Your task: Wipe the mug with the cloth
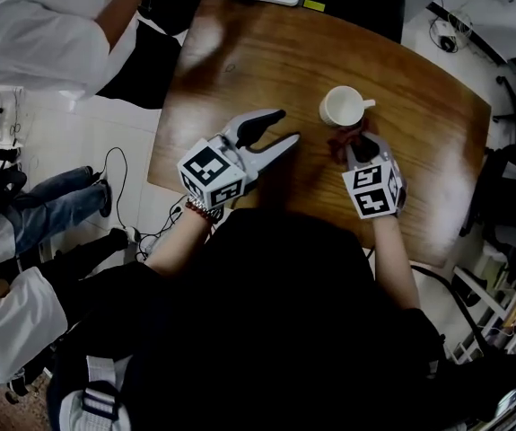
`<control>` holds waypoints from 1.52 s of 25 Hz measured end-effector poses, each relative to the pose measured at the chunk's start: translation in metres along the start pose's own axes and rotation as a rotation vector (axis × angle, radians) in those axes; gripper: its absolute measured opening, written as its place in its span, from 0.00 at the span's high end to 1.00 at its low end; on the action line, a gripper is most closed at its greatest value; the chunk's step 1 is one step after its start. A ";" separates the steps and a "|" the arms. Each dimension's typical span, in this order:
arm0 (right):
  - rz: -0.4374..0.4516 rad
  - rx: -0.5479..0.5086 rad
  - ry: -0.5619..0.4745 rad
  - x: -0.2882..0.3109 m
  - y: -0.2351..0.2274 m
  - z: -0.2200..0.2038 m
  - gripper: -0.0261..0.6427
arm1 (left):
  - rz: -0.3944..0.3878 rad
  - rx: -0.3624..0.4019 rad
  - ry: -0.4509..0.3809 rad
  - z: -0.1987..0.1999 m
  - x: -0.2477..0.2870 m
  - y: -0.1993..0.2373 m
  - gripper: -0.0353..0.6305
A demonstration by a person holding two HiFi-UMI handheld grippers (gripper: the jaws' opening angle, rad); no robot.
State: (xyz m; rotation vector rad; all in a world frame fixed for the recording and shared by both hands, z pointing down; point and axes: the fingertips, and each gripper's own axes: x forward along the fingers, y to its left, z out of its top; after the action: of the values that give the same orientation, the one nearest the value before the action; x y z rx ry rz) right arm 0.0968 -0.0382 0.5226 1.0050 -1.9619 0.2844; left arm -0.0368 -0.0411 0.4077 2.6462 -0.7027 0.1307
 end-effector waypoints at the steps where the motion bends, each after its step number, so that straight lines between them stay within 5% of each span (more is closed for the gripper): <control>1: -0.009 0.003 -0.018 -0.006 0.002 0.006 0.84 | 0.005 -0.003 -0.004 0.000 -0.002 0.003 0.67; 28: -0.046 0.084 0.094 0.054 0.044 0.002 0.84 | -0.100 0.117 0.177 -0.027 0.022 0.041 0.67; 34: -0.069 0.124 0.041 0.031 0.037 0.013 0.84 | -0.085 0.246 0.260 -0.028 0.045 0.063 0.66; 38: -0.079 0.135 -0.029 0.007 0.040 0.037 0.84 | -0.082 0.262 0.275 -0.025 0.052 0.075 0.66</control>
State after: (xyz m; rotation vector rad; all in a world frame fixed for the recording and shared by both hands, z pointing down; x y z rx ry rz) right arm 0.0423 -0.0362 0.5143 1.1768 -1.9445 0.3634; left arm -0.0279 -0.1145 0.4667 2.8184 -0.5146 0.5872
